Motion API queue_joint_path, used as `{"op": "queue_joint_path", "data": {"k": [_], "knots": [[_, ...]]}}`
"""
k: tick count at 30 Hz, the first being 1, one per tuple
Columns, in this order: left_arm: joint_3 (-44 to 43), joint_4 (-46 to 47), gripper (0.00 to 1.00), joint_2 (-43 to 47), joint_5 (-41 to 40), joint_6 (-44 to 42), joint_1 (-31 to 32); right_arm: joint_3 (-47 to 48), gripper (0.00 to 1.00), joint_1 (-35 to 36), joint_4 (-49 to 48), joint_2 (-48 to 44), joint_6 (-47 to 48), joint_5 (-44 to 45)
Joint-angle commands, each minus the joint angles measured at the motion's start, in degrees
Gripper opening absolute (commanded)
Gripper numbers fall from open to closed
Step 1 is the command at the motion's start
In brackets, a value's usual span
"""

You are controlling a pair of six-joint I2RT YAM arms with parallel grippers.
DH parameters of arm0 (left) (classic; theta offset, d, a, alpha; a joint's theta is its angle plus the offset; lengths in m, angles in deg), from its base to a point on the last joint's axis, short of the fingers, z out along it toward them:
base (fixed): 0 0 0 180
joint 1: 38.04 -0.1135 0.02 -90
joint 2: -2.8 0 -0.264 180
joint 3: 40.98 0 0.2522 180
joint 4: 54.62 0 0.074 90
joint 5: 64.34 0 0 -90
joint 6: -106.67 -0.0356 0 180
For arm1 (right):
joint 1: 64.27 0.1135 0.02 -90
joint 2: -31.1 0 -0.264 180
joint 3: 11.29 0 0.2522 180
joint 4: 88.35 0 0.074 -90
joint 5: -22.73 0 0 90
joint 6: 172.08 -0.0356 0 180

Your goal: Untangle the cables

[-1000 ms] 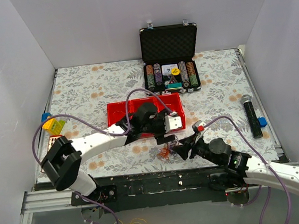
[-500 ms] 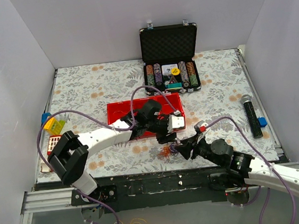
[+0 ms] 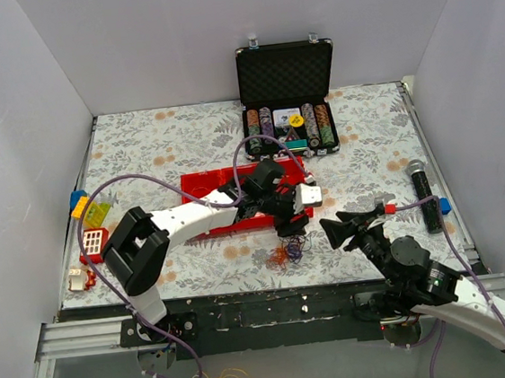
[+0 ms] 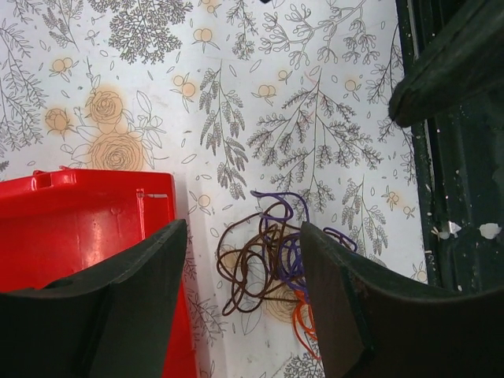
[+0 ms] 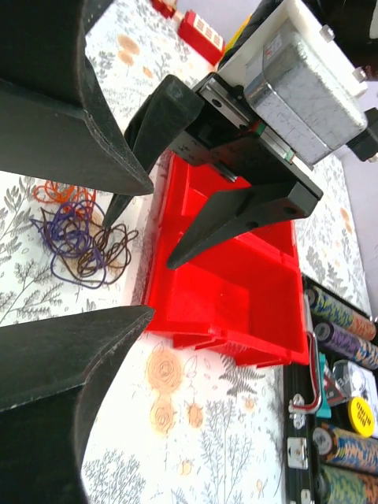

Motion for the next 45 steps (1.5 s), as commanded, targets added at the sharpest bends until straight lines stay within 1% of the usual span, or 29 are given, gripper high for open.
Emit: {"op": "queue_joint_path", "data": {"k": [1,6,13,19,22,26,27,31,32,35,39,41,45], "knots": [[-3.9,-1.7,0.6,-1.6,2.7,2.2,0.0,3.2,0.66,0.1,2.6,1.0,-0.2,5.2],[-6.1,-4.3,0.61,-4.0,3.1,3.5,1.2,4.4,0.67,0.1,1.3,1.8,2.3,6.1],[-2.9,-5.4,0.61,-2.9,3.0,2.1,2.3,5.0,0.66,0.1,0.7,2.2,3.2,5.9],[-2.5,-0.9,0.57,-4.7,-1.7,4.1,3.8,4.6,0.66,0.1,-0.5,2.9,3.7,5.2],[-3.0,2.2,0.51,-6.0,-5.6,5.3,4.2,4.8,0.66,0.1,-0.6,3.5,3.7,4.7],[-4.3,2.4,0.38,-6.9,-5.5,5.4,4.2,4.8,0.66,0.1,-0.4,3.6,3.6,4.4],[-4.2,2.4,0.33,-6.8,-5.3,5.5,4.2,4.8,0.66,0.2,-0.3,3.7,3.5,4.5],[-2.5,2.2,0.03,-5.5,-5.5,5.7,4.3,5.0,0.65,0.1,0.3,3.6,3.9,5.0],[-2.0,1.9,0.0,-4.7,-5.7,5.7,4.3,5.2,0.65,0.1,0.3,3.6,3.9,5.0],[-0.9,1.2,0.0,-1.7,-6.1,5.9,4.3,5.2,0.65,0.2,-0.3,4.1,4.2,4.9],[-2.3,-1.8,0.0,3.4,-5.7,7.4,4.3,5.3,0.65,0.1,-1.2,5.7,4.6,5.2],[-3.6,-3.3,0.0,6.4,-5.4,9.0,4.3,5.3,0.68,0.1,-1.5,6.4,4.8,5.2],[-4.6,-5.5,0.0,13.7,-4.8,11.0,4.3,5.4,0.77,0.1,-3.6,7.1,5.6,3.0]]}}
